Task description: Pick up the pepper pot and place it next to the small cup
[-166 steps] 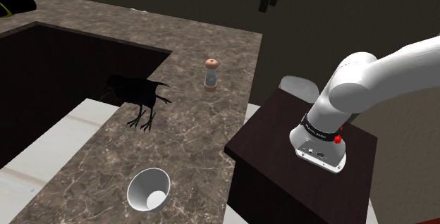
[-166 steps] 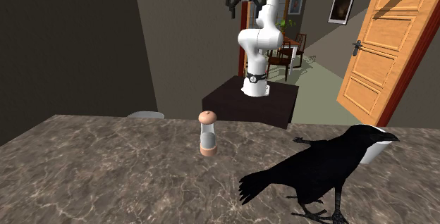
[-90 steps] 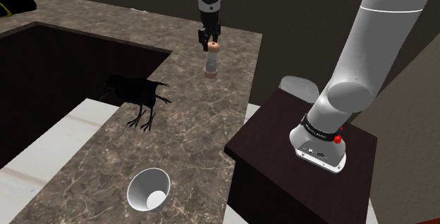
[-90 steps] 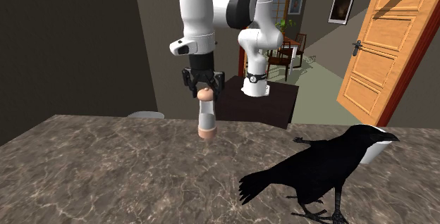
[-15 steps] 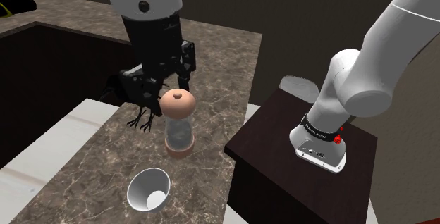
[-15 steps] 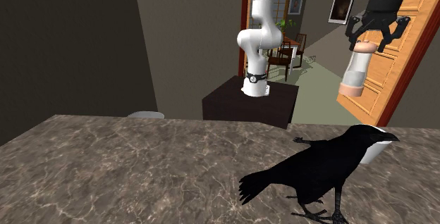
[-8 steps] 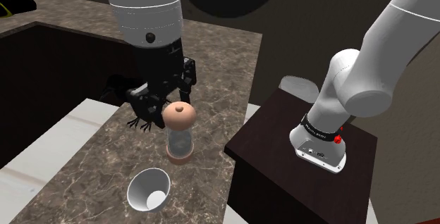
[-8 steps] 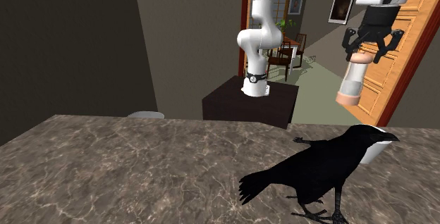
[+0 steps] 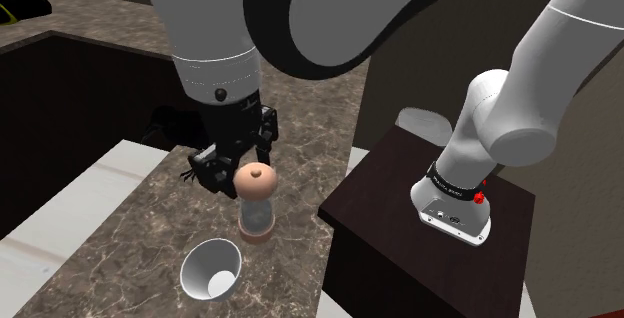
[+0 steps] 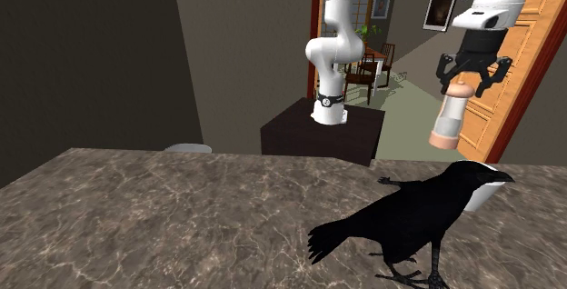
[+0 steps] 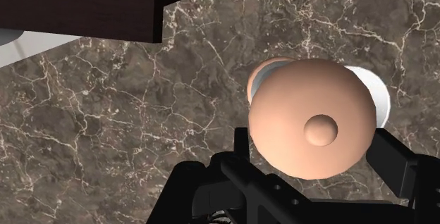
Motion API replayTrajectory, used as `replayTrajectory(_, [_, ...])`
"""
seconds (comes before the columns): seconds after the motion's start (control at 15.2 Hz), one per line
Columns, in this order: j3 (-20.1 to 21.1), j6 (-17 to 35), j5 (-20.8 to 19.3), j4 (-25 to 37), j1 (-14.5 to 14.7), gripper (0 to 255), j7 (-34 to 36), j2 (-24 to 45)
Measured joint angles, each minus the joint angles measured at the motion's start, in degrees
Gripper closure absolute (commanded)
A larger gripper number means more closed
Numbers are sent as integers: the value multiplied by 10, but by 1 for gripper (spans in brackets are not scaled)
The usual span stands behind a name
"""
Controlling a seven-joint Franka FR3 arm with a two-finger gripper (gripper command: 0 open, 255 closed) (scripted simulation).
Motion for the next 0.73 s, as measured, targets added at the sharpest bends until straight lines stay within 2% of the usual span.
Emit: replayTrajectory(0.73, [4,83,-16,-52,3,255,9,34])
